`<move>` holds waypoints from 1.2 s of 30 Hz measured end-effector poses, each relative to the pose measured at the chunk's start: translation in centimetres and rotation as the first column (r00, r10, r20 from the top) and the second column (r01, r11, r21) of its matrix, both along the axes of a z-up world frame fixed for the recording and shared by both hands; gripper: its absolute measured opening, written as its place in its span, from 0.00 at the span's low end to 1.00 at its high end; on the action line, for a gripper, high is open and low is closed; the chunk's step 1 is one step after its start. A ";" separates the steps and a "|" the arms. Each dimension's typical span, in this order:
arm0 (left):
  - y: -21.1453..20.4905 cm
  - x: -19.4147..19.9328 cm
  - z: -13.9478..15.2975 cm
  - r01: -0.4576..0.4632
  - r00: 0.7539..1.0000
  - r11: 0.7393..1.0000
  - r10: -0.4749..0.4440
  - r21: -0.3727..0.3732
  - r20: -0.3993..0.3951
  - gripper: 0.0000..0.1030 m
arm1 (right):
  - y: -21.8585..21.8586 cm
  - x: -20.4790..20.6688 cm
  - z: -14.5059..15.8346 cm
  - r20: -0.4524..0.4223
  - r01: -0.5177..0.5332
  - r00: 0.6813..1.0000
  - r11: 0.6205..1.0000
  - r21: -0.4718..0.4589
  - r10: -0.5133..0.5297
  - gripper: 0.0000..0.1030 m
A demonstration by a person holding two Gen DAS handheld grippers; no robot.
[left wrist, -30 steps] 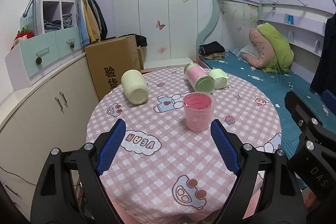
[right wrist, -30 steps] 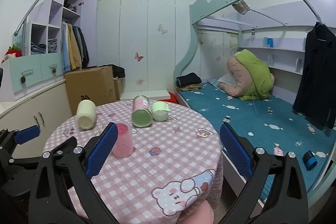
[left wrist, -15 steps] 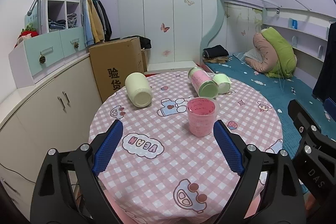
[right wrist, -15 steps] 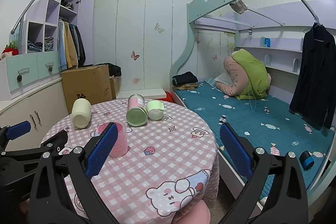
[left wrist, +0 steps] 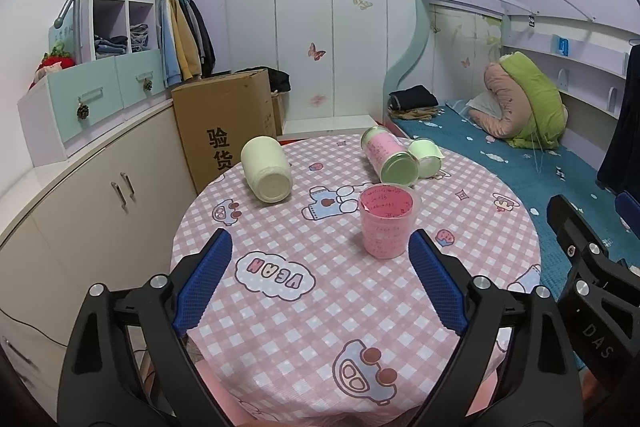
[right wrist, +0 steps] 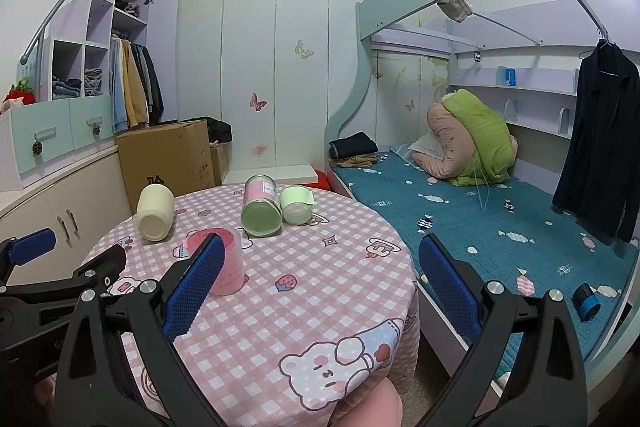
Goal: Flip cup upright
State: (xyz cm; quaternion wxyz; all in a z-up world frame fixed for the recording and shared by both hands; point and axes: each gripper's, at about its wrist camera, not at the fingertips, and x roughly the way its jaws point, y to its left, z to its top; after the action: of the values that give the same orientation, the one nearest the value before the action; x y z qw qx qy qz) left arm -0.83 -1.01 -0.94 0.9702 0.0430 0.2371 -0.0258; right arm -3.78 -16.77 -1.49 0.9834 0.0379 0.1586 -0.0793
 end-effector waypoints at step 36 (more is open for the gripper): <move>0.0 -0.6 0.4 0.004 1.000 1.000 -0.004 0.005 0.012 0.89 | -0.2 -0.4 0.0 -0.003 0.012 1.000 1.000 0.006 -0.012 0.91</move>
State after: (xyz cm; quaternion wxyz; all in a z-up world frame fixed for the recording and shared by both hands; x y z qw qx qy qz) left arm -1.42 -1.03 -0.51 0.9714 0.0462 0.2314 -0.0268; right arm -4.19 -16.96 -1.47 0.9826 0.0415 0.1600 -0.0847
